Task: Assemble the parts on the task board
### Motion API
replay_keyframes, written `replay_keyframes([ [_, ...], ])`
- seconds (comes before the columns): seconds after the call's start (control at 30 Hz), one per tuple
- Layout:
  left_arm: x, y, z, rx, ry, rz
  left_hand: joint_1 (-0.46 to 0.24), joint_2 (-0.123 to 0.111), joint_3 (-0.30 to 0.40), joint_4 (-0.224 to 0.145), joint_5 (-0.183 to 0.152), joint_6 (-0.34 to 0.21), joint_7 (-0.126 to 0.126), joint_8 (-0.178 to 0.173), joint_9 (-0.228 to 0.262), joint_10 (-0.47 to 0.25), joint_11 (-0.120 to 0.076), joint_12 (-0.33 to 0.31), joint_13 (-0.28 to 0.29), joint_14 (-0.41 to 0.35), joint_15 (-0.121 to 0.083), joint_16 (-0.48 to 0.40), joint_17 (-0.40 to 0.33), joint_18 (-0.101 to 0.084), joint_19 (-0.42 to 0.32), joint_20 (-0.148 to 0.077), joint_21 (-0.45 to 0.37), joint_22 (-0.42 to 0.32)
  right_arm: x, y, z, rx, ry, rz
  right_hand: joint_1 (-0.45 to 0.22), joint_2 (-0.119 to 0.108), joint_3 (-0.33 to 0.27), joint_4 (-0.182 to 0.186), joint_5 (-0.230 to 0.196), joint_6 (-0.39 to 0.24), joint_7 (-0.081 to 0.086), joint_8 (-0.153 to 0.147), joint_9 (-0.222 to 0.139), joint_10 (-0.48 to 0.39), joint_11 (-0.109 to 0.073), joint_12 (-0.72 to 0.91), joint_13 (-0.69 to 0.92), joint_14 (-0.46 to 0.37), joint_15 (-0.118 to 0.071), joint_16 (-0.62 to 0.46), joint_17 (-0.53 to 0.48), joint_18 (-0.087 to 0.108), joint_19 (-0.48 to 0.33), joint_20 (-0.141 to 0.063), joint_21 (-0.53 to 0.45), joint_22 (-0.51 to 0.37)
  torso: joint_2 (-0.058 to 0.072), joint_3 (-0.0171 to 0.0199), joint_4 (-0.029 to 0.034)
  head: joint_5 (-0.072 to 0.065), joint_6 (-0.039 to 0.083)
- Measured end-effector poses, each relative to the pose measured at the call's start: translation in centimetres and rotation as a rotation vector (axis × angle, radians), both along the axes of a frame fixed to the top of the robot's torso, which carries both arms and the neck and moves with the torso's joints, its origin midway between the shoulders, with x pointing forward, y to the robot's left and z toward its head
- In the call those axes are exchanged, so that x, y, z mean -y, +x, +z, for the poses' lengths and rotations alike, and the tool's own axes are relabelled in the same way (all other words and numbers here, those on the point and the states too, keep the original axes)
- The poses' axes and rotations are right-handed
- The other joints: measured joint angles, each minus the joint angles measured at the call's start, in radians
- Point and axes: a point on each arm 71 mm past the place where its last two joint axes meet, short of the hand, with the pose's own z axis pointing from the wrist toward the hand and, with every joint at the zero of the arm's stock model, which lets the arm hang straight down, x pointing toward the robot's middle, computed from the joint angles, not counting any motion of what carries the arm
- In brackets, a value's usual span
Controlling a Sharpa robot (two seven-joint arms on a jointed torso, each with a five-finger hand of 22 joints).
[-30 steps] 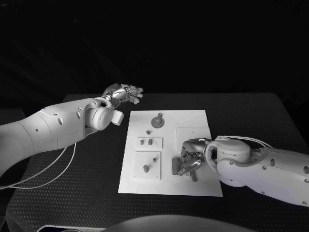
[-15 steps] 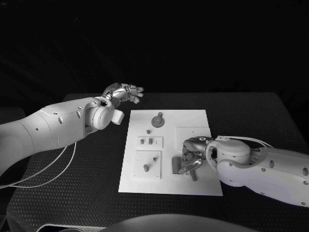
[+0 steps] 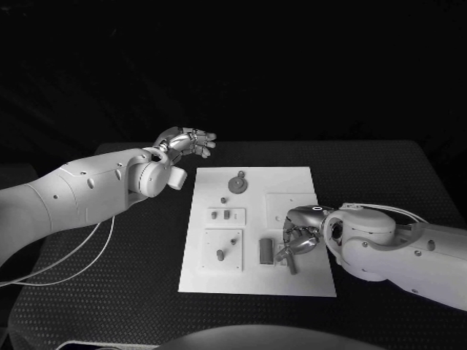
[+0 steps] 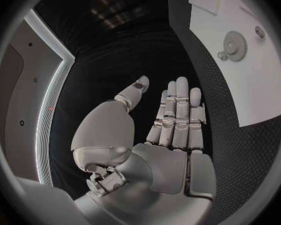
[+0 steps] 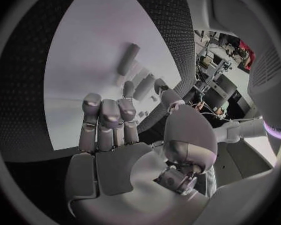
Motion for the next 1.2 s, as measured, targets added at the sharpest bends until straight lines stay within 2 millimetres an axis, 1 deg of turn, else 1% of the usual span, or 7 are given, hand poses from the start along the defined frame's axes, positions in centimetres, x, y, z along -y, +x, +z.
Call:
replay_keyframes([
  [0.13,0.0,0.0,0.0,-0.001,0.0,0.0,0.0,0.0,0.0,0.0,0.0,0.0,0.0,0.002,0.0,0.0,0.0,0.0,0.0,0.0,0.0,0.0,0.0,0.0,0.0,0.0,0.0,0.0,1.0,0.5,0.7,-0.009,0.017,-0.032,0.0,0.001,0.0,0.0,0.0,0.0,0.0,0.0,0.0,0.0,0.0,-0.004,-0.002,0.0,0.0,-0.004,0.0,0.0,-0.002,-0.002,0.0,-0.001,0.0,0.0001,-0.0007,-0.001,0.002],
  [0.3,0.0,0.0,0.0,-0.001,0.0,-0.001,0.0,0.0,0.0,0.0,0.0,0.0,0.0,0.004,-0.001,0.0,0.0,0.0,0.0,0.0,0.0,0.0,0.001,0.0,0.0,0.0,0.0,0.0,2.0,0.6,0.5,-0.05,-0.004,-0.062,0.082,0.062,0.052,-0.032,0.0,-0.001,0.0,0.0,0.001,0.014,-0.002,0.024,0.042,0.0,0.0,-0.005,0.003,0.0,-0.004,-0.004,0.0,-0.003,-0.001,-0.0003,-0.0013,-0.003,0.004],
  [0.37,0.0,0.0,0.0,-0.001,0.0,-0.001,0.0,0.0,0.0,0.0,0.0,0.0,0.0,0.004,-0.001,0.0,0.0,0.0,-0.001,0.0,0.0,0.0,0.001,0.0,0.0,0.0,0.0,0.0,2.2,0.6,0.3,-0.074,-0.021,-0.072,0.094,0.096,0.056,-0.054,0.0,0.004,-0.004,0.0,0.003,0.036,-0.002,0.044,0.069,0.001,0.001,-0.005,0.004,0.0,-0.004,-0.004,0.0,-0.002,-0.001,-0.0003,-0.0012,-0.003,0.005],
  [0.43,0.0,0.0,0.0,-0.002,0.0,-0.001,0.0,0.0,0.0,0.0,0.0,0.0,0.0,0.004,-0.001,0.0,0.0,0.0,-0.001,0.0,0.0,0.0,0.001,0.0,0.0,0.0,0.0,0.001,2.3,0.6,0.1,-0.099,-0.034,-0.082,0.106,0.107,0.057,-0.065,0.0,0.006,-0.005,0.0,0.003,0.042,-0.005,0.046,0.073,0.001,0.001,-0.005,0.005,0.0,-0.004,-0.004,0.0,-0.002,-0.001,-0.0004,-0.0012,-0.003,0.004],
  [0.63,0.0,0.0,0.0,-0.002,0.0,-0.001,0.0,0.0,0.0,0.0,0.0,0.0,0.0,0.004,-0.001,0.0,0.0,0.0,-0.001,0.0,0.0,0.0,0.002,0.0,0.0,0.0,0.0,0.001,2.5,0.4,-0.5,-0.156,-0.071,-0.103,0.107,0.109,0.058,-0.066,0.0,0.007,-0.007,0.0,0.003,0.042,-0.005,0.046,0.072,0.001,0.001,-0.005,0.005,0.0,-0.008,0.0,0.005,-0.001,0.0,-0.0006,-0.0009,-0.003,0.002],
  [0.93,0.1,0.0,0.0,-0.004,-0.001,-0.005,0.0,0.0,0.0,0.0,0.0,0.0,0.0,0.004,-0.002,0.0,0.0,0.0,-0.001,0.0,0.0,0.0,0.002,0.0,0.0,0.0,0.0,0.001,2.0,0.0,-1.7,-0.186,-0.102,-0.11,0.103,0.113,0.058,-0.066,0.0,0.008,-0.008,0.0,0.003,0.042,-0.005,0.046,0.073,0.004,0.005,-0.005,0.006,0.0,-0.011,0.003,0.005,0.0,0.0,-0.0002,0.0007,-0.008,0.001],
  [1.2,0.1,0.0,0.0,-0.005,-0.001,-0.005,0.0,0.0,0.0,0.0,0.0,0.0,0.0,0.004,-0.002,0.0,0.0,0.0,-0.001,0.0,0.0,0.0,0.002,0.0,0.0,0.0,0.0,0.002,1.3,-0.3,-2.3,-0.193,-0.106,-0.104,0.09,0.11,0.055,-0.063,0.0,0.009,-0.009,0.0,0.003,0.042,-0.005,0.042,0.076,0.005,0.005,-0.005,0.006,0.0,-0.015,0.007,0.005,0.0,0.001,0.0002,0.0012,-0.007,-0.001],
])
